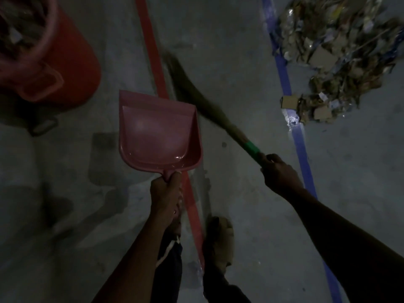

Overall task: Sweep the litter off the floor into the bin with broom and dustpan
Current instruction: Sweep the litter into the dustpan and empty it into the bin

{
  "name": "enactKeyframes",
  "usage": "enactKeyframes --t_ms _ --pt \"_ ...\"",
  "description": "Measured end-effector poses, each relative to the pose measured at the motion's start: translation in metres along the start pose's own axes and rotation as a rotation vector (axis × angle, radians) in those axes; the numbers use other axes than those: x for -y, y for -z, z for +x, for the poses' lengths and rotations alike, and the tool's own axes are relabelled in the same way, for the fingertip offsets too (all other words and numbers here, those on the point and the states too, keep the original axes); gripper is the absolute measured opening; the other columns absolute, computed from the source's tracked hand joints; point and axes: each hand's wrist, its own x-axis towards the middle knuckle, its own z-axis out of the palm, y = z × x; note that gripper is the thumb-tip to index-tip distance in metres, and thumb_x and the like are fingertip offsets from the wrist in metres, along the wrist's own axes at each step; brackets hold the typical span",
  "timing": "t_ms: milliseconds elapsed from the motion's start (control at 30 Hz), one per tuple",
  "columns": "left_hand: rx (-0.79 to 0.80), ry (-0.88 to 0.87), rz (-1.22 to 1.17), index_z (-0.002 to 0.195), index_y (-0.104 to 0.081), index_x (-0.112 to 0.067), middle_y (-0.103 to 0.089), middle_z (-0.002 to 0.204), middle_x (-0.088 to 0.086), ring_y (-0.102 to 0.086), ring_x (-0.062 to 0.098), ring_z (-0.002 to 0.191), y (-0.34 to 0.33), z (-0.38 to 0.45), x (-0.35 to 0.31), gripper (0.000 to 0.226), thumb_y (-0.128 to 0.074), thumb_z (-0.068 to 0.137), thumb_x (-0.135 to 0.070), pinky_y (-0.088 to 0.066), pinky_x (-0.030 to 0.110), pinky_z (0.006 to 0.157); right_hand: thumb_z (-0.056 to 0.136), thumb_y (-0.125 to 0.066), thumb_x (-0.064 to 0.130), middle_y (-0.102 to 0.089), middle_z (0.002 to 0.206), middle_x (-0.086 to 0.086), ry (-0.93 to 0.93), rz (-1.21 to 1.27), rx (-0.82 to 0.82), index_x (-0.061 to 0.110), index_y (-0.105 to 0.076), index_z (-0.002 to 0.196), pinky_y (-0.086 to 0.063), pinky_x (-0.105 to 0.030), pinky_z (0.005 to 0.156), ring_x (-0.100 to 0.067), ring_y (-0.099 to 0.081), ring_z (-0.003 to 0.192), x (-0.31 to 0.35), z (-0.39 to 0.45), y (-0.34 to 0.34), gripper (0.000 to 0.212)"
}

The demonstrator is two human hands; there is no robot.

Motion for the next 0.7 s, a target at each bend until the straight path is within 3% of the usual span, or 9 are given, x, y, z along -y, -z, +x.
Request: enactKeyframes --t_ms 133,233,333,500,600,700 --pt "0.039 -0.076 0.053 0.066 -0.05 -0.011 -0.049 0.053 0.007 -0.043 0.018 0.041 -0.003 0.022 -0.06 0.037 -0.064 0.093 -0.033 -0.031 0.021 0.039 0.097 -0.057 0.024 -0.055 0.121 -0.013 -0.105 -0.024 0.075 0.024 -0.037 0.15 -0.039 -0.032 0.06 -0.029 -0.054 0.076 0.004 0.036 0.032 0.056" --pt "0.088 -0.124 0.086 0.066 -0.048 -0.01 -0.046 0.049 0.006 -0.041 0.017 0.034 -0.015 0.03 -0.103 0.037 -0.061 0.095 -0.028 -0.029 0.018 0.038 0.097 -0.057 0.025 -0.055 0.115 -0.013 -0.264 0.05 0.122 0.015 -0.045 0.143 -0.047 -0.035 0.066 -0.029 -0.054 0.081 -0.003 0.062 0.054 0.048" --pt "0.085 -0.174 0.123 0.066 -0.048 -0.009 -0.046 0.049 0.008 -0.041 0.017 0.032 -0.032 0.04 -0.135 0.039 -0.062 0.097 -0.029 -0.029 0.018 0.039 0.096 -0.057 0.024 -0.051 0.103 -0.008 -0.318 0.086 0.156 0.013 -0.049 0.137 -0.046 -0.032 0.061 -0.023 -0.053 0.076 -0.013 0.088 0.066 0.044" --pt "0.075 -0.189 0.109 0.074 -0.057 -0.003 -0.05 0.061 0.017 -0.038 0.017 0.034 -0.082 0.059 -0.164 0.033 -0.062 0.096 -0.028 -0.026 0.016 0.035 0.096 -0.053 0.022 -0.045 0.097 -0.005 -0.396 0.133 0.007 0.019 -0.04 0.14 -0.057 -0.043 0.062 -0.025 -0.055 0.073 -0.043 0.105 0.053 0.046" --pt "0.052 -0.159 0.076 0.081 -0.055 -0.008 -0.049 0.061 0.015 -0.04 0.018 0.037 -0.109 0.068 -0.171 0.026 -0.063 0.094 -0.029 -0.028 0.017 0.037 0.098 -0.05 0.02 -0.05 0.102 -0.013 -0.439 0.19 -0.124 0.012 -0.04 0.138 -0.044 -0.034 0.052 -0.026 -0.05 0.067 -0.063 0.118 0.052 0.042" --pt "0.0 -0.116 0.037 0.085 -0.048 -0.013 -0.046 0.053 0.006 -0.04 0.017 0.035 -0.131 0.068 -0.173 0.024 -0.063 0.09 -0.031 -0.03 0.02 0.045 0.1 -0.052 0.017 -0.052 0.111 -0.022 -0.453 0.232 -0.194 0.006 -0.033 0.147 -0.037 -0.032 0.061 -0.034 -0.052 0.075 -0.077 0.124 0.057 0.053"
